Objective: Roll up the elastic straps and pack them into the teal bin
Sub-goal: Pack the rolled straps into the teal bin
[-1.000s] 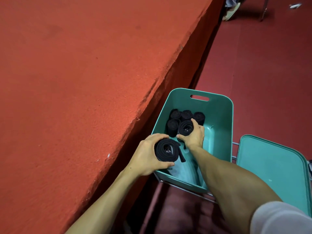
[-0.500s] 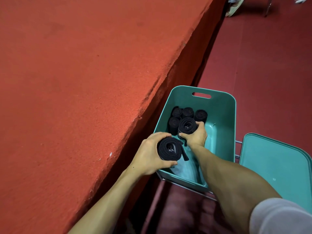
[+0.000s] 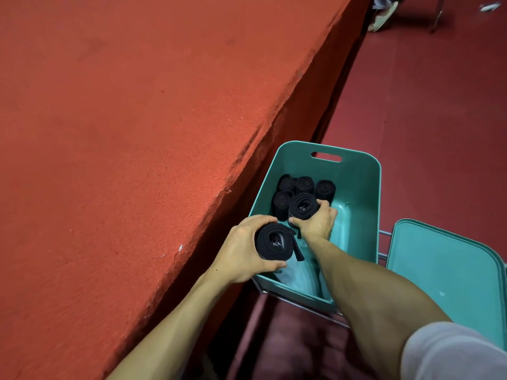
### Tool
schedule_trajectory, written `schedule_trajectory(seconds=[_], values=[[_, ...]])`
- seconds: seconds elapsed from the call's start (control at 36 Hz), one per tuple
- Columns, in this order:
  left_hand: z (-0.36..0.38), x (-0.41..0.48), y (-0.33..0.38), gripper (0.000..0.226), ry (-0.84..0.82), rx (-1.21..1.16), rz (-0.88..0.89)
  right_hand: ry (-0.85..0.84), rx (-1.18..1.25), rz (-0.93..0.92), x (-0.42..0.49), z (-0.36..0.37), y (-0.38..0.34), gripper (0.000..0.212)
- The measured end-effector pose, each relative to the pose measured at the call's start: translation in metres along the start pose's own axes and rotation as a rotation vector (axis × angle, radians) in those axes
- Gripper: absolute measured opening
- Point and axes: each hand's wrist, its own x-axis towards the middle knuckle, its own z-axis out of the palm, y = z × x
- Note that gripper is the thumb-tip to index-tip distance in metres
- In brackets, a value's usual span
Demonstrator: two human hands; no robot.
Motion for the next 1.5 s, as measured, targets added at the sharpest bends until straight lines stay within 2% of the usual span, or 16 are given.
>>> schedule_trajectory(seconds=[0.25,0.39,0.56,0.69,0.75,0.86,0.92,0.97,1.17,1.39,1.5], values=[[0.001,0.001,0.001,0.081,-0.001,0.032,-0.019,-0.098,-0.023,0.005,0.002,-0.018,0.002,0.094],[0.002,0.001,0.000,0.080,0.001,0.035,-0.022,-0.095,-0.036,-0.027,0.001,-0.027,-0.002,0.102],[0.003,0.003,-0.002,0.079,-0.014,0.031,-0.042,-0.056,-0.062,-0.042,-0.003,-0.036,-0.005,0.095],[0.004,0.004,-0.002,0.079,-0.014,0.026,-0.061,-0.046,-0.010,-0.120,-0.013,-0.042,-0.013,0.075],[0.004,0.005,-0.003,0.078,-0.010,0.020,-0.061,-0.122,0.163,-0.132,-0.019,-0.045,-0.018,0.064],[0.006,0.006,-0.004,0.080,0.002,0.004,-0.070,-0.452,0.441,-0.165,-0.040,-0.061,-0.031,0.051],[0.007,0.006,-0.005,0.081,0.008,-0.014,-0.076,-0.634,0.481,-0.196,-0.049,-0.069,-0.034,0.058],[0.007,0.006,-0.006,0.083,0.011,-0.039,-0.083,-0.734,0.466,-0.251,-0.054,-0.072,-0.032,0.072],[0.007,0.005,-0.004,0.073,0.026,-0.126,-0.081,-0.871,0.267,-0.406,-0.066,-0.076,-0.031,0.089],[0.007,0.006,-0.011,0.085,0.016,-0.094,-0.077,-0.944,0.025,-0.544,-0.066,-0.083,-0.037,0.106],[0.007,0.006,-0.011,0.084,-0.022,-0.055,-0.008,-0.894,0.010,-0.550,-0.064,-0.081,-0.036,0.105]])
